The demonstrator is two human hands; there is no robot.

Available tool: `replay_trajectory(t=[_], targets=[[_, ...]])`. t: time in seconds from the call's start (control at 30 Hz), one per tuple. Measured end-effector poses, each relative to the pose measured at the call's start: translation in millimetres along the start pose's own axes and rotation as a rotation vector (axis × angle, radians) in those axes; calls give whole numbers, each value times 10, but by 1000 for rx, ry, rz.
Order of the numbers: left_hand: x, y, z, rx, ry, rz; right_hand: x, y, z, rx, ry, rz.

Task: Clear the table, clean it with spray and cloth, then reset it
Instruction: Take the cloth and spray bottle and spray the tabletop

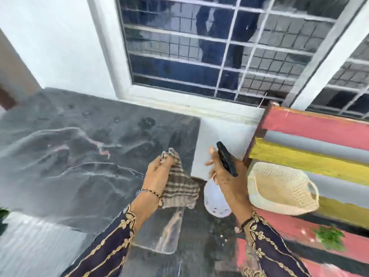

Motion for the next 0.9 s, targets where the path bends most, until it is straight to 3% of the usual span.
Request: replay_trajectory(t=[0.33,0.7,0.9], targets=[[-104,-1966,479,71,96,179,806,1758,-592,-18,43,-171],[-818,-3136,755,36,176,332,846,3182,-666,26,50,-283],[-1532,-4016,955,-34,179,396,644,4380,-495,136,34,-360]])
Point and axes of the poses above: each hand's wrist, its own x-axis away from the middle knuckle, its own y-axis out of the palm, z = x × y, the point moved 3 cm from there along -x, towards the middle knuckle, and after that the axes turned 8 degrees about z, right-handed, at the moved point
